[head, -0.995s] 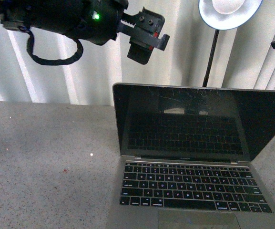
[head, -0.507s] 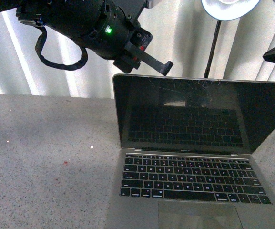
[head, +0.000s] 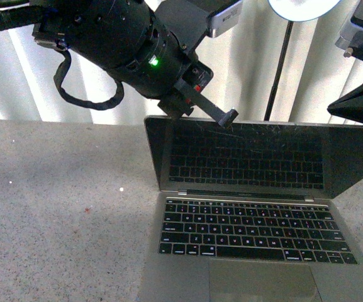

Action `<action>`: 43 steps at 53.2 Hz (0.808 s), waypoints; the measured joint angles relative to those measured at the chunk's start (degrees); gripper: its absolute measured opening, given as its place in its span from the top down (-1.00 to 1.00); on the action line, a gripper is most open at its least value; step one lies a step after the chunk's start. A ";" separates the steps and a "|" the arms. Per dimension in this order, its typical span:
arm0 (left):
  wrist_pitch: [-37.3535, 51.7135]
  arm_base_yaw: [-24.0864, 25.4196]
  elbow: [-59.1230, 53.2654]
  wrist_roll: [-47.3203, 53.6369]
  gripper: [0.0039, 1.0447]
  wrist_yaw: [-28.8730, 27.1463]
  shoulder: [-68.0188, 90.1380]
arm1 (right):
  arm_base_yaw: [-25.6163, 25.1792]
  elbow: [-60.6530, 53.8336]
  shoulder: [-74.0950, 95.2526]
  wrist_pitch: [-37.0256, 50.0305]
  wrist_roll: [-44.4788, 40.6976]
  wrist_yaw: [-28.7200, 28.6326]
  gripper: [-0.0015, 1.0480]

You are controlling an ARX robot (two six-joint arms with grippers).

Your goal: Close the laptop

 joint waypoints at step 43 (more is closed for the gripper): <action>-3.39 -1.70 -6.38 -0.37 0.94 4.76 -0.66 | 0.37 -4.96 0.57 -3.19 -2.78 -1.14 0.94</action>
